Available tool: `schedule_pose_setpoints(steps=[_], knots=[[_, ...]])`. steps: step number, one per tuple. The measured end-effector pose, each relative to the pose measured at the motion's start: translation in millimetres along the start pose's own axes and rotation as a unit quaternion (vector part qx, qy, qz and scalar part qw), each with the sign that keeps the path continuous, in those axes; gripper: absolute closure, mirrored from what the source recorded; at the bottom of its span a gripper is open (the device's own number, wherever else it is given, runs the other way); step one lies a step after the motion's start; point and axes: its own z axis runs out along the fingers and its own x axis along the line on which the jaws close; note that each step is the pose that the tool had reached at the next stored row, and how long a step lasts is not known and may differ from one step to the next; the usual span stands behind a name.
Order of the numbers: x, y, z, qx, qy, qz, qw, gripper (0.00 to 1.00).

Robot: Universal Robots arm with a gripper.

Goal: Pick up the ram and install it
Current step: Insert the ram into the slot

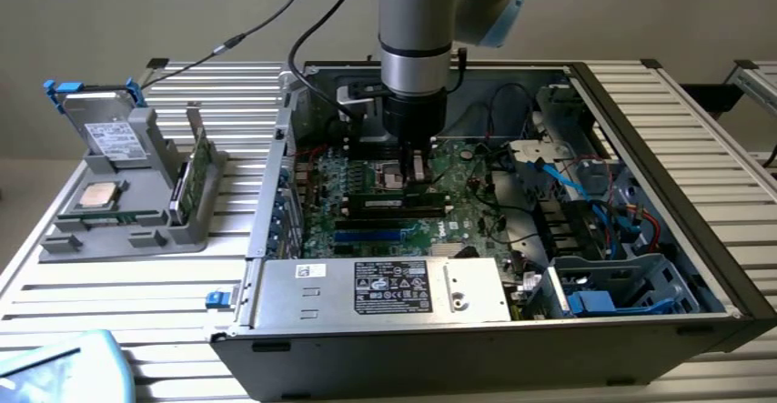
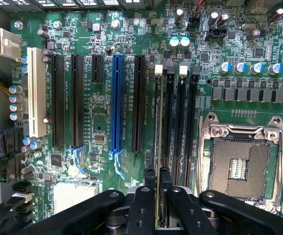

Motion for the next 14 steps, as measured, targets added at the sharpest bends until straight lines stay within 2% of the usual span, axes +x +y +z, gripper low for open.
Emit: schedule_pose_setpoints(steps=[14], knots=[[-0.4,0.1,1.0,-0.0016,0.0003,0.012,0.9999,0.85]])
